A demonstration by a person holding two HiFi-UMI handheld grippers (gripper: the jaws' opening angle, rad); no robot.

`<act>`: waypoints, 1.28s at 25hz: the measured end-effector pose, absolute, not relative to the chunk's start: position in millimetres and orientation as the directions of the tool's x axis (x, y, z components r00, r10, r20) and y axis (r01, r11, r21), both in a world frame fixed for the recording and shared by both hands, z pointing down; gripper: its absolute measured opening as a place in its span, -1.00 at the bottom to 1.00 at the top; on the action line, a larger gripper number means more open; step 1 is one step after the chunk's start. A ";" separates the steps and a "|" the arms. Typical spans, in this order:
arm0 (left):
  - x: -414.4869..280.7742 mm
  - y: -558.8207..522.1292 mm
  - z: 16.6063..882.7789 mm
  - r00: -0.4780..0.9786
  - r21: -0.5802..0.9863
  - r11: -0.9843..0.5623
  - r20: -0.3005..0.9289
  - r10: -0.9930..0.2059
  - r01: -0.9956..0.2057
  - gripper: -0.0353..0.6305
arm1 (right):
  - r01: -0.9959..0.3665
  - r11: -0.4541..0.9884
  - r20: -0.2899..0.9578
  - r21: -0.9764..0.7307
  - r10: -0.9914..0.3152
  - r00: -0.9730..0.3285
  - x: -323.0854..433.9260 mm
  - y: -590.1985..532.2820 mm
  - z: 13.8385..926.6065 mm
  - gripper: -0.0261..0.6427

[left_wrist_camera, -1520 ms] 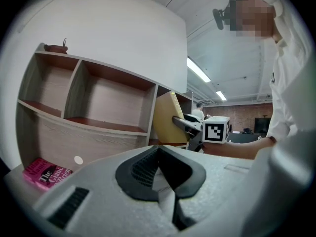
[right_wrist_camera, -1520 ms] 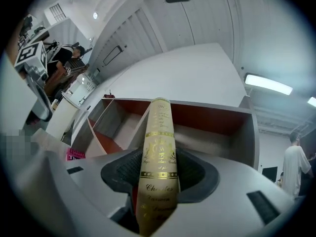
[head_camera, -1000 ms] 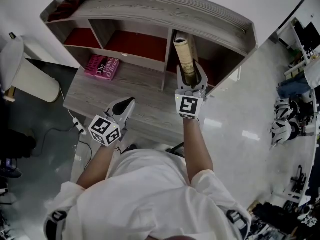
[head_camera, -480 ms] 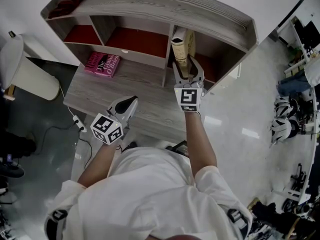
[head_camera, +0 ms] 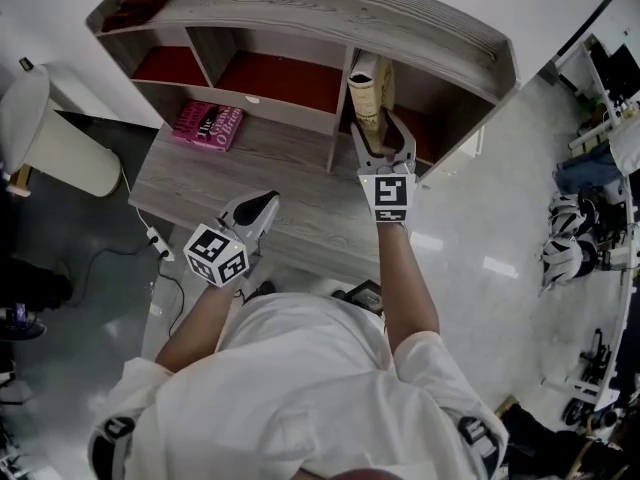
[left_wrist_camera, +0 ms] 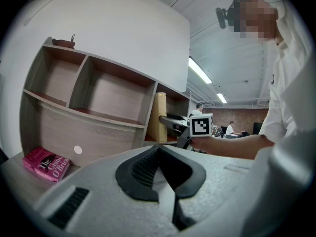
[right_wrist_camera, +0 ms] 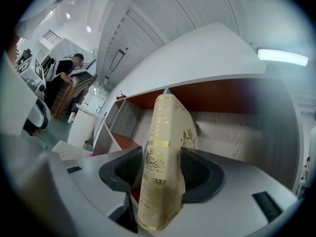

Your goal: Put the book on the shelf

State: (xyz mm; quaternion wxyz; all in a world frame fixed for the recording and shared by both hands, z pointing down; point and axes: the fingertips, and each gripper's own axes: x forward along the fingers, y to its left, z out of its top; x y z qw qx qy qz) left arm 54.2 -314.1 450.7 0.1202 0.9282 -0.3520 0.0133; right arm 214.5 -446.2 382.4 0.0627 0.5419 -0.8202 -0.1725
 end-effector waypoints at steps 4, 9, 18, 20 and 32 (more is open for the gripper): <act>52.2 -315.2 448.7 0.749 0.212 -0.721 0.105 -0.654 -0.659 -0.86 | -0.881 0.353 -0.103 0.315 -0.910 -0.401 223.2 -434.0 373.6 -0.31; 48.9 -317.9 441.8 0.740 0.198 -0.717 0.085 -0.667 -0.669 -0.86 | -0.917 0.334 -0.193 0.221 -0.906 -0.376 242.5 -399.3 342.1 -0.31; 39.6 -322.8 431.9 0.722 0.187 -0.704 0.046 -0.690 -0.685 -0.86 | -0.894 0.417 -0.156 0.167 -0.884 -0.441 253.3 -334.5 324.8 -0.51; 38.2 -321.4 432.6 0.716 0.191 -0.698 0.041 -0.697 -0.690 -0.86 | -0.891 0.432 -0.143 0.137 -0.882 -0.450 258.4 -319.4 325.5 -0.57; 30.4 -312.3 432.0 0.684 0.180 -0.676 -0.021 -0.729 -0.715 -0.86 | -0.903 0.430 -0.090 0.013 -0.899 -0.429 266.8 -257.9 369.9 -0.86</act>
